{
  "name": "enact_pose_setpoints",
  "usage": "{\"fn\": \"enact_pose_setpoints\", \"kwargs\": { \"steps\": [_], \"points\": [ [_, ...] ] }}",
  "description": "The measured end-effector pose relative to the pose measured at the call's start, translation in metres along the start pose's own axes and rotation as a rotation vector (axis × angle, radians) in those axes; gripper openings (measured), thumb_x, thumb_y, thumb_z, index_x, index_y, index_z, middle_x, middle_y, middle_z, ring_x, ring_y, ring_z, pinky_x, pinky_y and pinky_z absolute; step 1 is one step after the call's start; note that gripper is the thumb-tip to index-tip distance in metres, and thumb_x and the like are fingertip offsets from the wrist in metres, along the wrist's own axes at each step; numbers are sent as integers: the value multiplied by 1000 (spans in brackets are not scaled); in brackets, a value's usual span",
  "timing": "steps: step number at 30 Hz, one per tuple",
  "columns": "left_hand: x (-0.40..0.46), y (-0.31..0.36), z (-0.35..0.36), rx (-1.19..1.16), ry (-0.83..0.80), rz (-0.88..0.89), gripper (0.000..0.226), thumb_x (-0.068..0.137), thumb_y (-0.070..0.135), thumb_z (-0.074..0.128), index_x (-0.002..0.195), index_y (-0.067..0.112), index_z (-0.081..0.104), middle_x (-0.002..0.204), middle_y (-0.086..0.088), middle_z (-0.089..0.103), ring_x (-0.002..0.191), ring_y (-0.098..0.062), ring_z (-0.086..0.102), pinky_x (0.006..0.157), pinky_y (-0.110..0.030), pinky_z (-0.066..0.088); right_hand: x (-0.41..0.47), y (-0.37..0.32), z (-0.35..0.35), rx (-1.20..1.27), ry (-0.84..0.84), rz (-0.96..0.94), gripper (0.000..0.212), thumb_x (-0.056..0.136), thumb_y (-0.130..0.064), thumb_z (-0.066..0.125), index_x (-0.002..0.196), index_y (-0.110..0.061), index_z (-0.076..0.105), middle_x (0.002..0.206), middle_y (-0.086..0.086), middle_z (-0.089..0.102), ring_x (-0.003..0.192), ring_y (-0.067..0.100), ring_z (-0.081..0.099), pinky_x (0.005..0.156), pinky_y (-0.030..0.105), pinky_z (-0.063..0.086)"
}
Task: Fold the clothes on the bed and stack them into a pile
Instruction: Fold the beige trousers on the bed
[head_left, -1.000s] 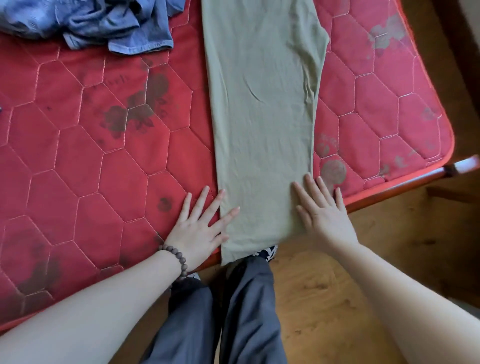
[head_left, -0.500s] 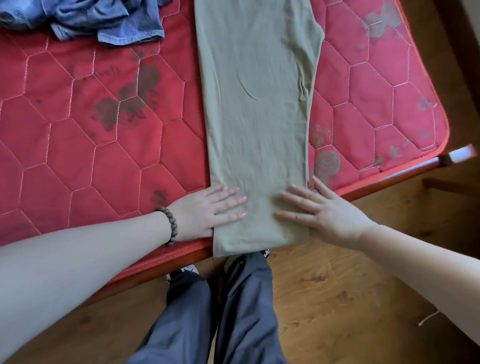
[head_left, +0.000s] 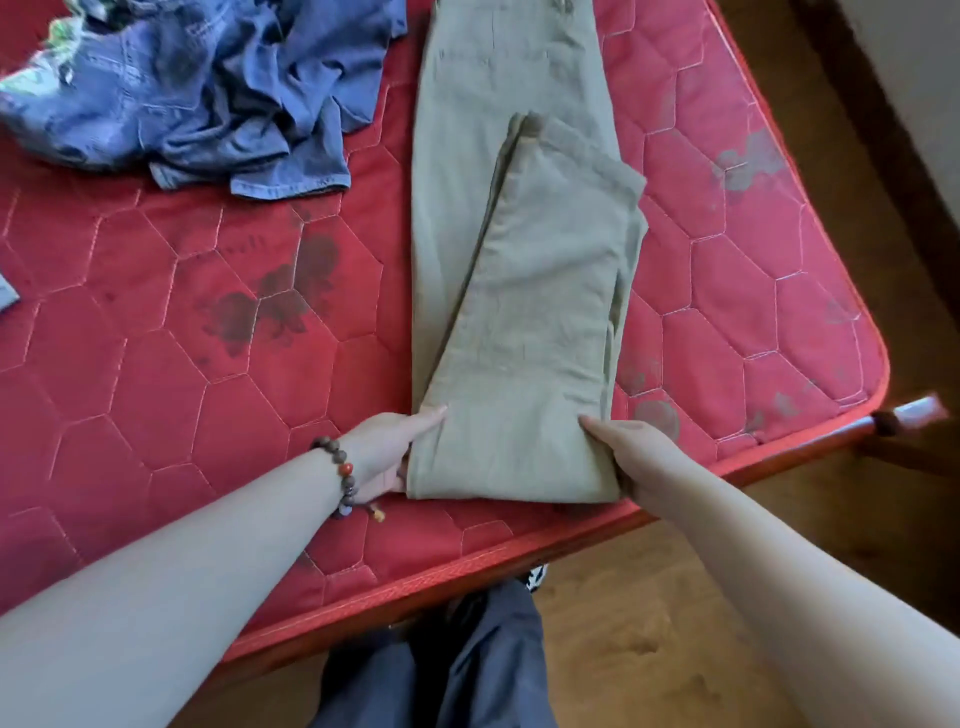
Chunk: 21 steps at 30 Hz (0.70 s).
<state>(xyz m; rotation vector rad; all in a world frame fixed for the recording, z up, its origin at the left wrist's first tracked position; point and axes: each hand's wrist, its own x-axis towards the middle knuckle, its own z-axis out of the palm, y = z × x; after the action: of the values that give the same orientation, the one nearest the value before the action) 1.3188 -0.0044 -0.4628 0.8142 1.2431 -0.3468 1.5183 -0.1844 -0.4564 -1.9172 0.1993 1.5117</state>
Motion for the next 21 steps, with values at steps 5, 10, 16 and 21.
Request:
{"fn": "enact_pose_setpoints", "kwargs": {
  "steps": [5, 10, 16, 21],
  "points": [
    [-3, -1, -2, 40, 25, 72, 25, 97, 28, 56, 102, 6, 68, 93, -11, 76, 84, -23, 74, 72, -39, 58, 1, 13, -11, 74, -14, -85, 28, 91, -30, 65, 98, -3, 71, 92, 9, 71, 78, 18, 64, 61, 28, 51],
    [15, 47, 12, 284, 362, 415, 30, 92, 30, 58, 78, 4, 59, 68, -5, 58, 61, -20, 53, 58, -23, 45, 18, -20, -10, 107, 148, -220, 21, 95, -28, 59, 94, -8, 68, 61, -1, 47, 49, 15, 40, 49, 30, 32],
    [36, 85, 24, 437, 512, 486, 35, 94, 22, 55, 65, 7, 45, 59, -5, 37, 54, -21, 33, 42, -25, 23, 39, -73, 11, -19, 355, -399, 10, 90, -21, 61, 96, -16, 67, 83, 0, 67, 68, 16, 59, 62, 29, 49],
    [25, 49, 8, 471, 537, 467, 34, 94, 23, 58, 67, 7, 45, 56, -3, 35, 50, -17, 29, 39, -24, 21, 33, -56, 16, -102, 329, -354, 7, 87, -16, 67, 85, -10, 69, 69, 1, 64, 59, 16, 55, 52, 23, 44]
  ]
}}
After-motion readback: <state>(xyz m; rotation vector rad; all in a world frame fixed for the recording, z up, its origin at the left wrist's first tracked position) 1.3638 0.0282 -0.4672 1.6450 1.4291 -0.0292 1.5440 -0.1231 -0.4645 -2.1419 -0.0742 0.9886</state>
